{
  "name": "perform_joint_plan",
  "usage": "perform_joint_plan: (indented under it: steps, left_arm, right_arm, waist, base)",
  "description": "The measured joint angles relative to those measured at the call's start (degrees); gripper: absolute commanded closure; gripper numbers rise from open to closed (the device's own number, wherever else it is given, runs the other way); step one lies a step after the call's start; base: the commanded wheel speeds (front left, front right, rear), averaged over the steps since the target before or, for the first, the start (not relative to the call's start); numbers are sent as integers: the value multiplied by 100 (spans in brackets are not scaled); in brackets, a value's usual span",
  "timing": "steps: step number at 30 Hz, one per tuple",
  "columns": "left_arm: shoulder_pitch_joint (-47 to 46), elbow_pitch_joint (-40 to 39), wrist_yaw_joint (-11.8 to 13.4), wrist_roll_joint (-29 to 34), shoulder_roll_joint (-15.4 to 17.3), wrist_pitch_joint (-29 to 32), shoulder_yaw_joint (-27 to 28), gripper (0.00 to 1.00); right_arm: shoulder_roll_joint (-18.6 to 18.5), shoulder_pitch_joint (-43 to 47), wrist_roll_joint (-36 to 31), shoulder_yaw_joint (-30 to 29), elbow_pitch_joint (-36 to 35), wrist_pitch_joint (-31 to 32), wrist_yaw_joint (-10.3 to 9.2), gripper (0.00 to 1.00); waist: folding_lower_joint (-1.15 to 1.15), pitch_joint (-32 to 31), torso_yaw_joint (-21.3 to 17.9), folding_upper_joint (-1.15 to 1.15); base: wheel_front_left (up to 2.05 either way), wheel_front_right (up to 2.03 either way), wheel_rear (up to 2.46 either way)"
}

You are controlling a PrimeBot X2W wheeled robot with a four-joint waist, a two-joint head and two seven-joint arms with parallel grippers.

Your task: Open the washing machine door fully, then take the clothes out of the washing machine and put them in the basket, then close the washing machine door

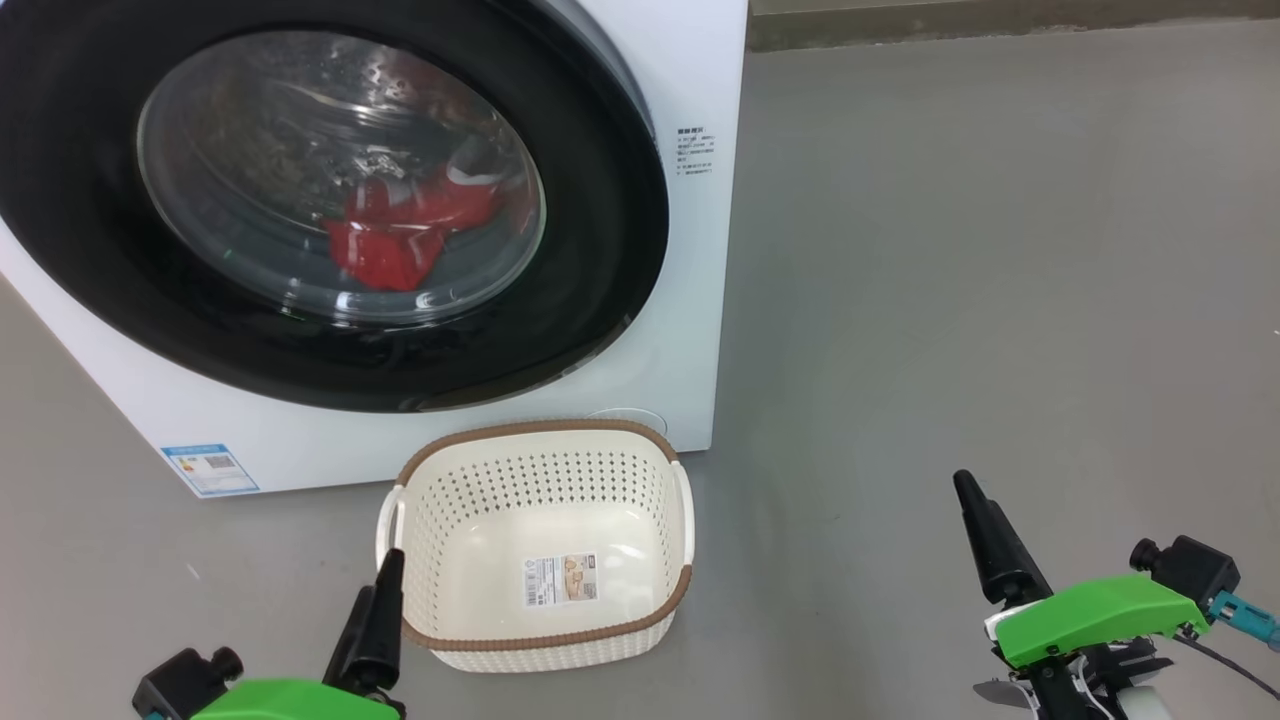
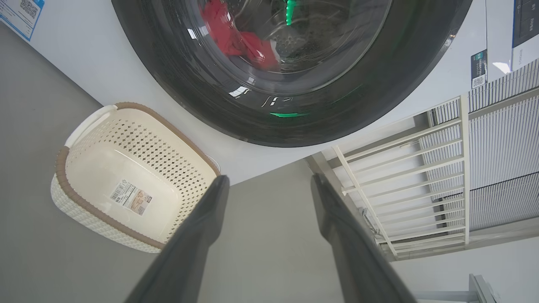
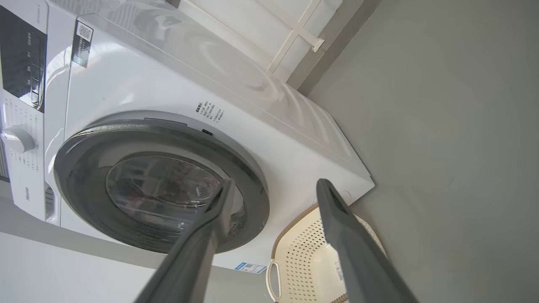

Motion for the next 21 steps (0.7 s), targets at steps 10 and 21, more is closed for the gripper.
perform_joint_plan:
  steps: [10,21]
  left_arm:
    - [-120,-171,83,628,18,-127,-85,0]
    - [-142,-148,249,1157,33,-326,-255,0]
  right_arm:
    - [-21,-97,-482,179,29,-147,0,0]
    - [-52,-222,-979,376,108,-311,0,0]
  waist:
    - [0,-2,-10,0]
    - [0,-30,-8,0]
  base:
    - [0,0,0]
    - [0,0,0]
